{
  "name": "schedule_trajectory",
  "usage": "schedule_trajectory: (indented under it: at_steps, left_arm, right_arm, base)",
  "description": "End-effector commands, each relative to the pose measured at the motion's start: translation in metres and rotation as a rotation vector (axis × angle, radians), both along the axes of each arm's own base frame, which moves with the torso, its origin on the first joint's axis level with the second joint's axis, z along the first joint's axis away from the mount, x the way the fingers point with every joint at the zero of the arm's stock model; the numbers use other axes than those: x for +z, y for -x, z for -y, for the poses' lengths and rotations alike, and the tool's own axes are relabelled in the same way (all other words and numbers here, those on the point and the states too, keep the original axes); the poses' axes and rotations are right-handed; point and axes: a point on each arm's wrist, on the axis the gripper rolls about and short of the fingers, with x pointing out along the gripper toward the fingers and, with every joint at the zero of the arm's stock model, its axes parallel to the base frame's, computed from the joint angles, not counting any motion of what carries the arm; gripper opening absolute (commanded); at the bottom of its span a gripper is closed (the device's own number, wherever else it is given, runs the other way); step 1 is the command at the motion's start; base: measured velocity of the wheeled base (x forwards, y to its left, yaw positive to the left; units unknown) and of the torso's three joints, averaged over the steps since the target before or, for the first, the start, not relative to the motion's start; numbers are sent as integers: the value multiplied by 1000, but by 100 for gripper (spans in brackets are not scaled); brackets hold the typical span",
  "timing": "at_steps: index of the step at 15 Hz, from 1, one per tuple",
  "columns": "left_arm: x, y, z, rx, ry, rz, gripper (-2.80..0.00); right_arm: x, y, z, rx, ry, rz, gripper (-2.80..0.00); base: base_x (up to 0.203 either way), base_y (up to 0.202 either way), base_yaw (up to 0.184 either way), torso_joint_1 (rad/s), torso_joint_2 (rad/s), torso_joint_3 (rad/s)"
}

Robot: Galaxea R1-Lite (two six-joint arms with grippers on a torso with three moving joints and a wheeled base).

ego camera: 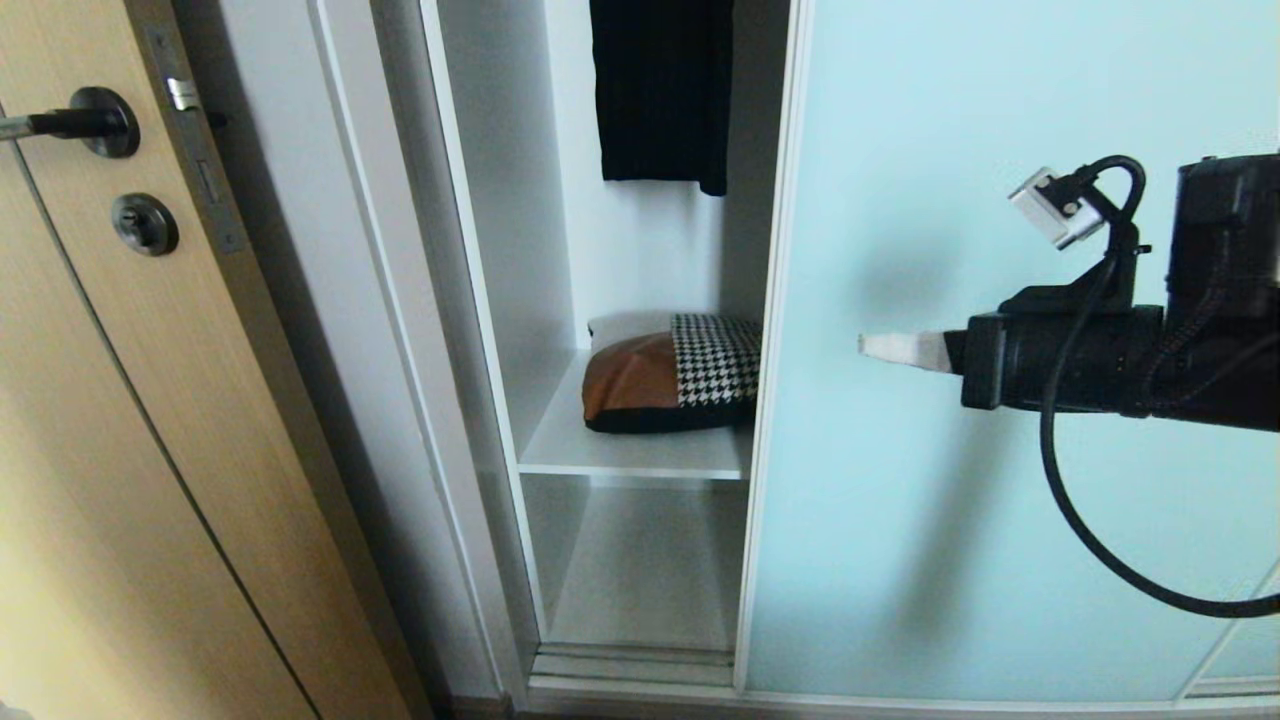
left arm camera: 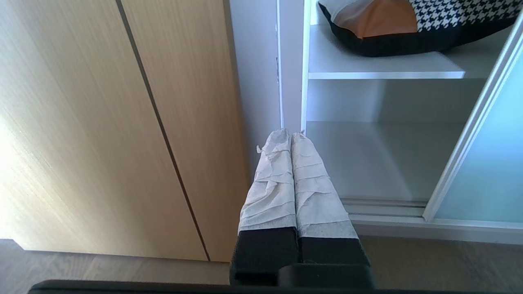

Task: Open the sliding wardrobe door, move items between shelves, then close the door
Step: Open the door

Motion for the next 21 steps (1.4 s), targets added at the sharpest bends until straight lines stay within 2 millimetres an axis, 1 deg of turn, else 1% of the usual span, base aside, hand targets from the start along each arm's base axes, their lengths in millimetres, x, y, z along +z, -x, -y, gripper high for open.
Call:
schedule_trajectory:
  at_steps: [1,4,6,8,11,12,17,19,21]
  left_arm:
    - [0,0,0,0,0,-4,-280]
    - [0,0,0,0,0,-3,-280]
    - [0,0,0,0,0,-3,-280]
    - [0,0,0,0,0,-3,-280]
    - [0,0,0,0,0,-3,-280]
    - [0,0,0,0,0,-3,-280]
    - [0,0,0,0,0,-3,-280]
    - [0,0,0,0,0,-4,-280]
    - [0,0,0,0,0,-3,-280]
  right_arm:
    - [-13,-8,-21,48,17,-35,-280]
    - [-27,-25,-48,6,46,-28,-280]
    - [-32,-34,-71,-23,44,20,-280]
    - [-40,-41,-85,-40,55,27,-280]
    - [-42,-49,-106,-79,65,43,-280]
    - [-45,-54,-113,-107,70,49,-280]
    - [-61,-85,-131,-254,48,118,-280]
    - [-64,-93,-133,-310,49,122,-280]
    - [-67,-99,-135,-320,49,123,-280]
  base:
    - [0,0,0,0,0,0]
    - [0,0,0,0,0,0]
    - [0,0,0,0,0,0]
    - [0,0,0,0,0,0]
    - [0,0,0,0,0,0]
    - [0,0,0,0,0,0]
    - [0,0,0,0,0,0]
    - [0,0,0,0,0,0]
    - [0,0,0,0,0,0]
